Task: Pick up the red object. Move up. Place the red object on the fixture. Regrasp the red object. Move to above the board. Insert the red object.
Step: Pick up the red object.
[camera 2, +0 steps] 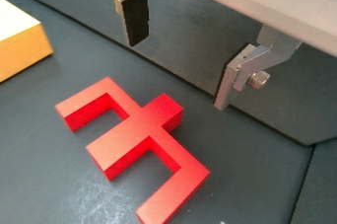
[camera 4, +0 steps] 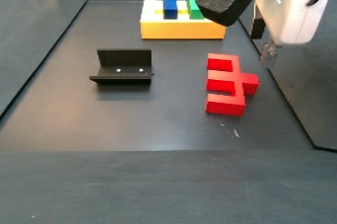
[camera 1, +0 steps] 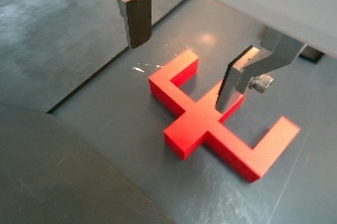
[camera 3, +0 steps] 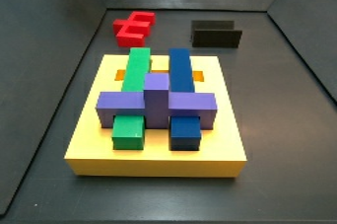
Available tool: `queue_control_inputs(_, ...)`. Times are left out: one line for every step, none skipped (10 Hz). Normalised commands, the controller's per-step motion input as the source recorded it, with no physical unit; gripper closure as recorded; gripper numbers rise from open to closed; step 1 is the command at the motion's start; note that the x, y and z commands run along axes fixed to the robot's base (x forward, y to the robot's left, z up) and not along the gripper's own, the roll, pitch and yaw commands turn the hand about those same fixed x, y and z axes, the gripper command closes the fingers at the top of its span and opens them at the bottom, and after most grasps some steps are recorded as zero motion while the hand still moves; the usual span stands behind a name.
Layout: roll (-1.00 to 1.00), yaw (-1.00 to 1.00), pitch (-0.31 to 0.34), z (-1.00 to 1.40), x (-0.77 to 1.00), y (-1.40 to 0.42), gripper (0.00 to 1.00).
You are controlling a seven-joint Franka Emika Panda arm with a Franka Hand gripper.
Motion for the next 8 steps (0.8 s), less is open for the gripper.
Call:
queue_control_inputs(-0.01,-0.21,0.000,-0.16,-0.02,0.00,0.00)
queue_control_inputs(0.00,-0.09,0.000,-0.11,-0.05,0.00,0.00)
queue_control_inputs(0.00,-0.07,0.000,-0.16,-0.07,0.00,0.00)
queue_control_inputs(0.00,-0.07,0.000,-0.18,-0.06,0.00,0.00)
queue_control_inputs(0.00,-0.04,0.000,-0.19,-0.07,0.00,0.00)
queue_control_inputs(0.01,0.00,0.000,-0.28,-0.10,0.00,0.00)
queue_control_inputs(0.06,0.00,0.000,-0.37,-0.04,-0.02,0.00)
queue_control_inputs(0.03,0.00,0.000,-0.39,0.00,-0.03,0.00)
